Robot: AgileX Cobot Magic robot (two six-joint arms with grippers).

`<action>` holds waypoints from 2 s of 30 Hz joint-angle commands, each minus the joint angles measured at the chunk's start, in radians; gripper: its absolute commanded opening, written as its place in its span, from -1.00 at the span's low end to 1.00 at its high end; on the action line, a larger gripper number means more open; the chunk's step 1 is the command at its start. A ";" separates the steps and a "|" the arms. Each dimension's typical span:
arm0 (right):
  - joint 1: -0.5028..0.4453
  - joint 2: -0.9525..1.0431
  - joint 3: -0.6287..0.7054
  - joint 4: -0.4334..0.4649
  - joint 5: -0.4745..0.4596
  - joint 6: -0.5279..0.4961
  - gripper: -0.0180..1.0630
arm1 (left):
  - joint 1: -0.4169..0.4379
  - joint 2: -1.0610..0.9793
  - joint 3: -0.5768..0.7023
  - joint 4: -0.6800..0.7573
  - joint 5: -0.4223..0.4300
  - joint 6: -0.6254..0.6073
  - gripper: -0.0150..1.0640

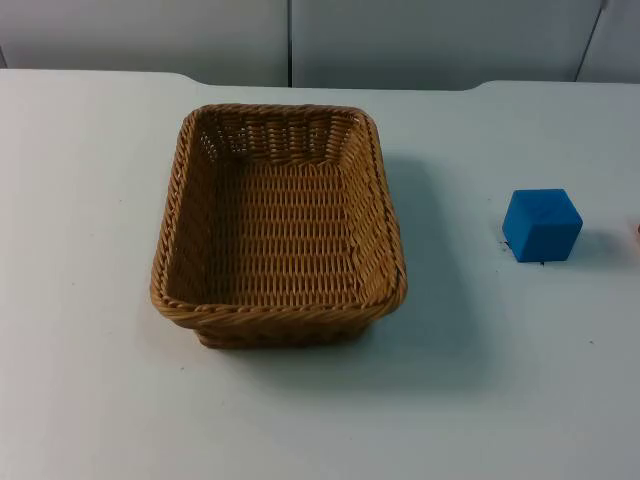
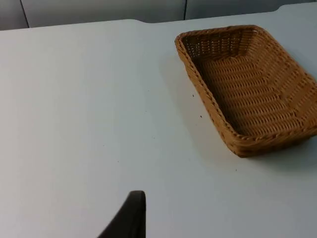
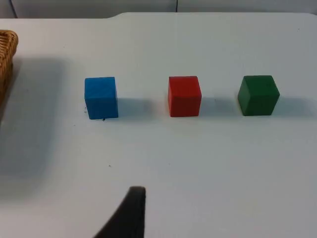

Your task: Pick up the basket with the left hand and place the blue cube into the basket with the right hand.

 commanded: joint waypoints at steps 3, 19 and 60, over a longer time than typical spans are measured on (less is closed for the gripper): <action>-0.008 -0.005 -0.026 0.012 -0.009 -0.002 0.97 | 0.002 -0.005 -0.001 -0.024 -0.016 -0.004 0.98; -0.008 0.246 -0.156 0.030 -0.050 0.000 0.97 | 0.002 0.226 -0.195 -0.039 -0.101 -0.004 0.98; -0.008 0.430 -0.163 0.051 -0.284 -0.019 0.96 | 0.002 1.190 -0.442 -0.459 -0.410 0.426 0.98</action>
